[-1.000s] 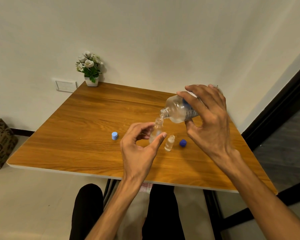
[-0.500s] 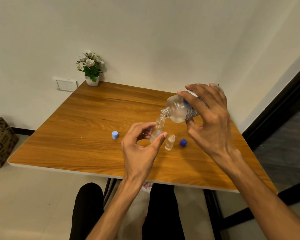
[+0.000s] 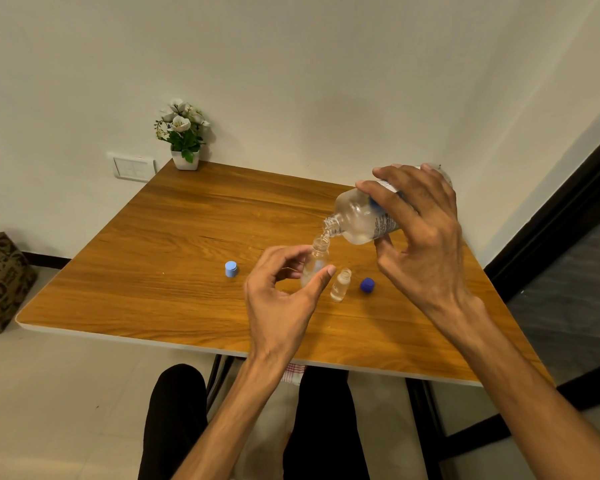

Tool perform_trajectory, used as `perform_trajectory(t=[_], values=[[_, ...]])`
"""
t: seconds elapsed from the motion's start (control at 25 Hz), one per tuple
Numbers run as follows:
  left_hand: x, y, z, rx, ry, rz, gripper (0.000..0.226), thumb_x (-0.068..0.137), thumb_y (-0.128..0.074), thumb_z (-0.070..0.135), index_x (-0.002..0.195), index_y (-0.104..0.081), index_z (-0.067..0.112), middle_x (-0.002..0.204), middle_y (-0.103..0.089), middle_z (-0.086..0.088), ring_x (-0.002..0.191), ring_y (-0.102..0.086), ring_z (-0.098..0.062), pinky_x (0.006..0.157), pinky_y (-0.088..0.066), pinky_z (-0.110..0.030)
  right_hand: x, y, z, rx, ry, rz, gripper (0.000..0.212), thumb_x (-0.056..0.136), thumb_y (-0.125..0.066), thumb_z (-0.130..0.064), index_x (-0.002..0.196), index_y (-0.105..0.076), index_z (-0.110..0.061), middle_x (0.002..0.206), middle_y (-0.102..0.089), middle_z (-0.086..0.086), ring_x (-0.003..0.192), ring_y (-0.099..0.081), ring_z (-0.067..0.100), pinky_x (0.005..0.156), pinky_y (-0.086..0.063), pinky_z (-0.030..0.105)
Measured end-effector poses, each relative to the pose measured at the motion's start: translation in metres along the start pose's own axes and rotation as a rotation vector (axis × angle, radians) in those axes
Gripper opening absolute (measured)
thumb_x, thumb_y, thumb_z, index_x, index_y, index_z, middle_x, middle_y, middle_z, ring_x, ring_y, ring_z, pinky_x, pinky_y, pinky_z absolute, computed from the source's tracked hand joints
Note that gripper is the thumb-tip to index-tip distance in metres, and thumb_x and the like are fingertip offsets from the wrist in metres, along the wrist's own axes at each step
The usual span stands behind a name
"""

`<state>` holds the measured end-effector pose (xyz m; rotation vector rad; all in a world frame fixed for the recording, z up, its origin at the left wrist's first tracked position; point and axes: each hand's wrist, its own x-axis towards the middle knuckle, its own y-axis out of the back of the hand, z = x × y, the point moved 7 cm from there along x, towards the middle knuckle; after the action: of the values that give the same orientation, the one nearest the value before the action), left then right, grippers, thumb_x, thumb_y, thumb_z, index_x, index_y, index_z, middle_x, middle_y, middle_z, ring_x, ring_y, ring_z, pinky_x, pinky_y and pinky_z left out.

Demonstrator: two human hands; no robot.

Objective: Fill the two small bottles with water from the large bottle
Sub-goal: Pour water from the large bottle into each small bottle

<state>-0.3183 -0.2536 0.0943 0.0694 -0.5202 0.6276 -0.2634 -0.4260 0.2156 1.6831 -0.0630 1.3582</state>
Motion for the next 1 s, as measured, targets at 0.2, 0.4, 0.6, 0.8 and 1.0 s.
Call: perform_trajectory(t=[0.2,0.4,0.6,0.8,1.0], values=[[-0.0004,0.0009,0.001,-0.005,0.003,0.002,0.037,0.074,-0.096,0.015,0.106,-0.077,0.019,0.101,-0.074,0.002,0.089,-0.07,-0.013,0.076,-0.061,-0.029,0.0006,0.0,0.0005,-0.003,0.007,-0.002,0.065,0.074,-0.078,0.007,0.136,-0.068,-0.005,0.142,-0.064,0.018,0.139,-0.055,0.039,0.124,-0.032,0.054],[-0.0013,0.0011,-0.0008,-0.005,0.009,0.01,0.034,0.074,-0.096,0.017,0.104,-0.079,0.015,0.101,-0.075,0.002,0.089,-0.07,-0.014,0.076,-0.058,-0.024,0.0009,0.0006,0.0004,-0.005,0.009,-0.006,0.065,0.073,-0.078,0.007,0.136,-0.068,-0.005,0.142,-0.064,0.018,0.139,-0.055,0.04,0.123,-0.033,0.056],[-0.0018,0.001,-0.0008,-0.005,0.01,0.009,0.033,0.075,-0.095,0.017,0.104,-0.079,0.016,0.101,-0.074,0.003,0.089,-0.07,-0.012,0.076,-0.056,-0.02,0.0016,0.0011,0.0007,-0.005,0.01,-0.01,0.066,0.073,-0.078,0.007,0.137,-0.068,-0.006,0.143,-0.064,0.018,0.139,-0.055,0.04,0.123,-0.033,0.057],[-0.002,0.0016,-0.0007,-0.009,0.009,0.012,0.034,0.074,-0.095,0.017,0.104,-0.078,0.017,0.101,-0.074,0.004,0.089,-0.07,-0.011,0.075,-0.056,-0.018,0.0019,0.0011,-0.0003,-0.006,0.013,-0.01,0.066,0.072,-0.077,0.008,0.136,-0.069,-0.005,0.142,-0.065,0.019,0.138,-0.055,0.04,0.123,-0.033,0.057],[-0.002,0.0016,-0.0027,0.0,0.007,0.005,0.035,0.075,-0.095,0.018,0.105,-0.078,0.014,0.1,-0.074,0.004,0.089,-0.069,-0.011,0.076,-0.056,-0.018,0.0037,0.002,0.0007,-0.01,0.016,-0.006,0.065,0.073,-0.077,0.008,0.136,-0.069,-0.005,0.142,-0.065,0.019,0.138,-0.055,0.04,0.123,-0.033,0.056]])
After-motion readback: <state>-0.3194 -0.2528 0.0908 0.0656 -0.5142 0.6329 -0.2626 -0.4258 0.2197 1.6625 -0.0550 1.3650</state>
